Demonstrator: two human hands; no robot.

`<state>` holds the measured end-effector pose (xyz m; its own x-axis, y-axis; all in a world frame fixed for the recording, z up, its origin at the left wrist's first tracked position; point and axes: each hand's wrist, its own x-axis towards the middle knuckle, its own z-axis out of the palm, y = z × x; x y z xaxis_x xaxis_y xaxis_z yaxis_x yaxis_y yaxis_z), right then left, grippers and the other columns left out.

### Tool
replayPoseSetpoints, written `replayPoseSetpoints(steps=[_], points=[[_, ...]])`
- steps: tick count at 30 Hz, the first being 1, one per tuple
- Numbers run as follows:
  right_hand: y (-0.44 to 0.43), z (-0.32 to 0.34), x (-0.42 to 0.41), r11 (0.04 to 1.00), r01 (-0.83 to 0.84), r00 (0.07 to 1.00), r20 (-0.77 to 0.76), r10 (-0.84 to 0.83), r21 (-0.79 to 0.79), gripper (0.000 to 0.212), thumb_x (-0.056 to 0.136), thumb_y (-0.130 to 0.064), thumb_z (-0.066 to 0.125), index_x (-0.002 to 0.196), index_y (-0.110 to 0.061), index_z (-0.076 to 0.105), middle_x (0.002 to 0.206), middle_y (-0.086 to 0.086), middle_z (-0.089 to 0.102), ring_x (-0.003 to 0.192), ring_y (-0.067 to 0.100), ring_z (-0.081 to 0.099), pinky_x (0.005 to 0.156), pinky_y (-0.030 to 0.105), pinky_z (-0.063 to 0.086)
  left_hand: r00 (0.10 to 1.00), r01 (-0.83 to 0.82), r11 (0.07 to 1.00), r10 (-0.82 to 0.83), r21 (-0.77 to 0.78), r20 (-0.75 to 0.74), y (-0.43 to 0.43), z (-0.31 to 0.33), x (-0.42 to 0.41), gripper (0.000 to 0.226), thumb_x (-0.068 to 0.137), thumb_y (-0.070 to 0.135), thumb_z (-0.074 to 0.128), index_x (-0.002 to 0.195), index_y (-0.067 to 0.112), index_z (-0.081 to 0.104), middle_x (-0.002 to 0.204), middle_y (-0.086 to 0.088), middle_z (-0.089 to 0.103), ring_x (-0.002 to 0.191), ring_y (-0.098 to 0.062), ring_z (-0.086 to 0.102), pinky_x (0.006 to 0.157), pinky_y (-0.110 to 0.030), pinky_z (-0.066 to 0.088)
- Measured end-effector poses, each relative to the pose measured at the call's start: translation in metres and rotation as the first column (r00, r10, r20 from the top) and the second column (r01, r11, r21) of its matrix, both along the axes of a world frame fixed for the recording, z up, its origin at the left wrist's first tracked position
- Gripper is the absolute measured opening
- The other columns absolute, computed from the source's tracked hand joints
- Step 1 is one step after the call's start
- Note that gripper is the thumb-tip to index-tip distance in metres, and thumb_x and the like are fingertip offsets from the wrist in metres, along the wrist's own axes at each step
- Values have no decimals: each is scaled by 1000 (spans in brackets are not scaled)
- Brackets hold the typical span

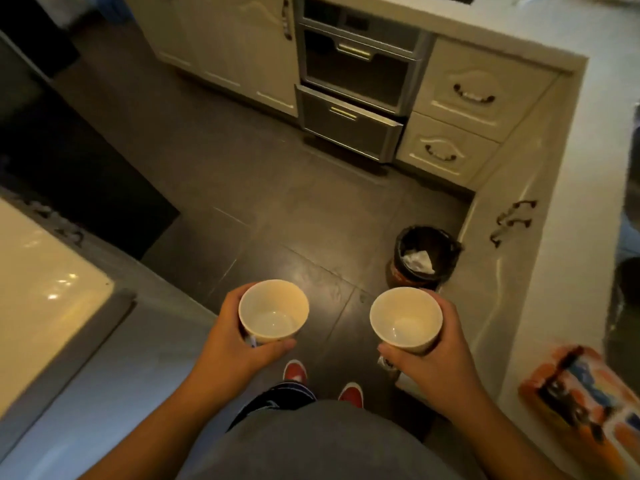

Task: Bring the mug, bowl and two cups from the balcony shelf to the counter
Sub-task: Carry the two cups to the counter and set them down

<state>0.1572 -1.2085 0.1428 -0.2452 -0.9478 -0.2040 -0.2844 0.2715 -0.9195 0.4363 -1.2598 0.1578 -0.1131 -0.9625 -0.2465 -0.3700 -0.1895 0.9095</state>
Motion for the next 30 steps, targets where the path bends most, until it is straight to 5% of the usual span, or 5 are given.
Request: replayPoseSetpoints(steps=[8,19,30], points=[[-175,-11,1,991,-118,992,-53,115,-70,90,52,-34,90,114,-67,33,103,-56,41,100,-31,41,62,-2,42,982,-188,982,187,-6,-37,-110,-22,8,81,51,38,83,121,43,41,115,30,52,108,7,53,77,-13,50],[-324,5,-46,998,-67,993,-94,66,-5,91,52,-30,91,113,-67,33,105,-51,44,101,-24,45,74,16,42,986,-149,989,148,0,-81,-307,-21,-19,79,58,28,90,109,64,40,102,48,50,101,20,50,65,1,46],[-498,-15,-112,984,-167,981,-93,173,61,91,49,-31,93,113,-63,37,107,-46,47,99,-24,47,74,18,45,966,-210,978,207,-2,-155,-498,-30,-80,81,52,31,92,115,54,47,109,31,57,107,3,57,71,-9,51]])
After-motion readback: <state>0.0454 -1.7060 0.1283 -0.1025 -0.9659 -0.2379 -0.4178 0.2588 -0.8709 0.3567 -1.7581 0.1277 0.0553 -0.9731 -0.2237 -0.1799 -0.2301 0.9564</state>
